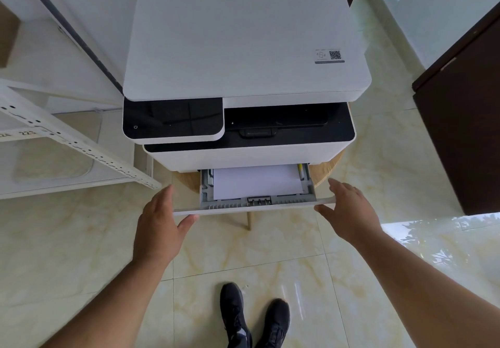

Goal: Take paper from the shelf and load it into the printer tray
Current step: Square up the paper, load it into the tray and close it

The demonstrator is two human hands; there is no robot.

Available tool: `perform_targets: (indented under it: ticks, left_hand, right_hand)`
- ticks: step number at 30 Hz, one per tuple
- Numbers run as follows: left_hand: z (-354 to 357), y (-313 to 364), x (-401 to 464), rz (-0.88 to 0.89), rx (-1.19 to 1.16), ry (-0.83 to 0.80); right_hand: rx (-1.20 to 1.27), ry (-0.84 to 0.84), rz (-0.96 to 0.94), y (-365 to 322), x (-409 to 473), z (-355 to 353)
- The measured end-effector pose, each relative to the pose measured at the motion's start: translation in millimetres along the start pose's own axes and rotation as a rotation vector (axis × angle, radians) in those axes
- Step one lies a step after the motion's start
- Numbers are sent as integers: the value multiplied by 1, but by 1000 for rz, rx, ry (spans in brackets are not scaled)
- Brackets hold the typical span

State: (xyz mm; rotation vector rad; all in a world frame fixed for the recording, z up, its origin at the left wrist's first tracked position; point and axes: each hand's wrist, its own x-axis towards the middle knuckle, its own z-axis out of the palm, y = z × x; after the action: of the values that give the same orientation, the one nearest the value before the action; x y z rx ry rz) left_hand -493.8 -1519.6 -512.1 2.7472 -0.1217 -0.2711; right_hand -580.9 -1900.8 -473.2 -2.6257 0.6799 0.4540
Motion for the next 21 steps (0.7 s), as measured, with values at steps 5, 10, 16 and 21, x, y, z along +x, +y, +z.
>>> perform_targets:
  ticks: [5, 10, 16, 21]
  left_hand:
    - [0, 2, 13, -105, -146, -16]
    - [-2, 4, 29, -117, -215, -21]
    - [-3, 8, 41, -88, -277, 22]
    - [-2, 9, 46, -89, -335, 32]
  right_hand:
    - [59, 17, 33, -5, 12, -5]
    - [120, 35, 20, -9, 24, -11]
    - [208, 56, 26, -14, 32, -15]
    - [235, 66, 43, -18, 35, -17]
